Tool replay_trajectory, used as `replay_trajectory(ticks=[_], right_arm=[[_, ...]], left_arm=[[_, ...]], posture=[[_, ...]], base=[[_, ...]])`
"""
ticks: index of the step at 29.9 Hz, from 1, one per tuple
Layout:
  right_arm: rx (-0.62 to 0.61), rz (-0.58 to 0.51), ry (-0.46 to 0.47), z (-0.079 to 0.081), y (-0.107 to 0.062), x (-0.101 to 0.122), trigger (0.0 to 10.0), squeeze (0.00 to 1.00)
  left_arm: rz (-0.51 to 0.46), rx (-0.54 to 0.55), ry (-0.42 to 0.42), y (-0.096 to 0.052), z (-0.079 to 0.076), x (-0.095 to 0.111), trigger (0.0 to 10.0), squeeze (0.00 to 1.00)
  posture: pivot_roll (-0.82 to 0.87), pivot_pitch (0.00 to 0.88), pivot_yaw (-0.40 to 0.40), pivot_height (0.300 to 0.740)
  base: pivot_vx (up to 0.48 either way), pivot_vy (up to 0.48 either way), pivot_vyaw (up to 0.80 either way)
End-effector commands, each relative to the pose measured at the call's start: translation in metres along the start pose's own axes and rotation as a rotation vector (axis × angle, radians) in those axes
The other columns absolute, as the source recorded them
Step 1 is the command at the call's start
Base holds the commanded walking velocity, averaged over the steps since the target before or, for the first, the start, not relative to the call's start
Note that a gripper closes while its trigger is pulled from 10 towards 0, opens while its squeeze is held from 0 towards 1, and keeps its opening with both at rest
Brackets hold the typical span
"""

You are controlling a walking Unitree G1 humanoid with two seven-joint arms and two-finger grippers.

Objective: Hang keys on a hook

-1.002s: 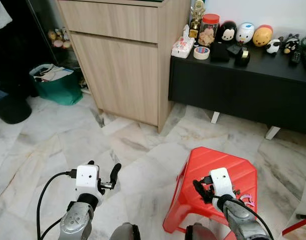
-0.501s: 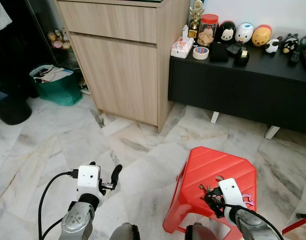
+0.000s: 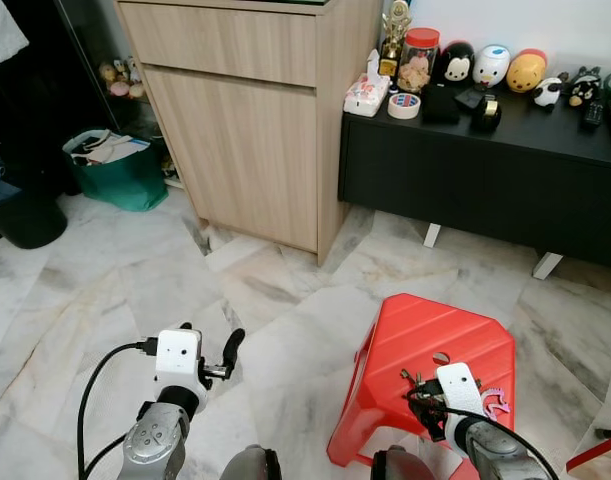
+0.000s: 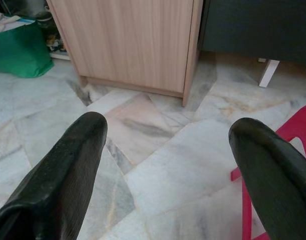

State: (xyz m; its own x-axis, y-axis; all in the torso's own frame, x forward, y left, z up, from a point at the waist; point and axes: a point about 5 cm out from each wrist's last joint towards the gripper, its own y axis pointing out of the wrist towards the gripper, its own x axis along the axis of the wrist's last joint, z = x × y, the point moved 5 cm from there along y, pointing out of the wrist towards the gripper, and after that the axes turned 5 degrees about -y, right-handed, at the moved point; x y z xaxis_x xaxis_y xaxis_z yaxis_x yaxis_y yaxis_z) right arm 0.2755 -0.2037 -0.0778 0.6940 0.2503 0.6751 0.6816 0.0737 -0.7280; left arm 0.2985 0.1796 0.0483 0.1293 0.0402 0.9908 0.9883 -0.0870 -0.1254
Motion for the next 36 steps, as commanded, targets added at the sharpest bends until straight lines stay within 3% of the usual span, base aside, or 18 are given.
replay_trajectory(ticks=[1,9,10,11,12,13,14,15,26,27,28,29,36], right_arm=[[-0.004,0.009,0.018,0.001,0.001,-0.002,10.0,0.0],[-0.022,0.031,0.028,-0.001,0.002,-0.004,10.0,0.0],[-0.03,0.031,0.031,-0.002,0.003,-0.003,9.0,0.0],[-0.03,0.031,0.031,-0.002,0.003,-0.003,9.0,0.0],[-0.034,0.03,0.033,-0.003,0.003,-0.003,6.3,0.0],[-0.039,0.028,0.036,-0.003,0.003,-0.002,1.0,0.0],[-0.039,0.028,0.036,-0.003,0.003,-0.002,1.0,0.0],[-0.049,0.022,0.04,-0.005,0.004,0.001,0.0,0.0],[-0.059,0.019,0.042,-0.005,0.005,0.004,0.0,0.0],[-0.058,0.026,0.041,-0.005,0.004,0.003,4.7,0.0],[-0.058,0.026,0.041,-0.005,0.004,0.003,4.7,0.0],[-0.06,0.036,0.038,-0.006,0.004,0.0,10.0,0.0],[-0.073,0.043,0.043,-0.008,0.004,-0.001,10.0,0.0]], left_arm=[[0.028,0.004,0.014,-0.001,0.004,-0.005,10.0,0.0],[0.03,0.004,0.014,-0.002,0.004,-0.005,10.0,0.0],[0.03,0.004,0.014,-0.001,0.004,-0.005,10.0,0.0],[0.03,0.004,0.014,-0.001,0.004,-0.005,10.0,0.0],[0.03,0.004,0.014,-0.001,0.004,-0.005,10.0,0.0],[0.029,0.003,0.015,-0.001,0.004,-0.005,10.0,0.0],[0.029,0.003,0.015,-0.001,0.004,-0.005,10.0,0.0],[0.027,0.002,0.015,-0.001,0.004,-0.004,10.0,0.0],[0.029,0.001,0.02,-0.003,0.005,-0.004,10.0,0.0],[0.031,0.001,0.019,-0.003,0.005,-0.004,10.0,0.0],[0.031,0.001,0.019,-0.003,0.005,-0.004,10.0,0.0],[0.032,0.001,0.019,-0.003,0.005,-0.004,10.0,0.0],[0.033,0.0,0.021,-0.004,0.006,-0.004,10.0,0.0]], posture=[[0.05,0.085,0.048,0.647],[0.05,0.092,0.055,0.647],[0.05,0.093,0.056,0.647],[0.05,0.093,0.056,0.647],[0.05,0.093,0.056,0.647],[0.06,0.095,0.059,0.647],[0.06,0.095,0.059,0.647],[0.06,0.096,0.06,0.647],[0.07,0.104,0.065,0.647],[0.07,0.105,0.066,0.647],[0.07,0.105,0.066,0.647],[0.07,0.106,0.066,0.647],[0.08,0.111,0.072,0.647]], base=[[0.0,0.0,0.0],[0.0,0.0,0.0],[0.0,0.0,0.0],[0.0,0.0,0.0],[0.0,0.0,0.0],[0.0,0.0,0.0],[0.0,0.0,0.0],[0.0,0.0,0.0],[0.0,0.0,0.0],[0.0,0.0,0.0],[0.0,0.0,0.0],[0.0,0.0,0.0],[0.0,0.0,0.0]])
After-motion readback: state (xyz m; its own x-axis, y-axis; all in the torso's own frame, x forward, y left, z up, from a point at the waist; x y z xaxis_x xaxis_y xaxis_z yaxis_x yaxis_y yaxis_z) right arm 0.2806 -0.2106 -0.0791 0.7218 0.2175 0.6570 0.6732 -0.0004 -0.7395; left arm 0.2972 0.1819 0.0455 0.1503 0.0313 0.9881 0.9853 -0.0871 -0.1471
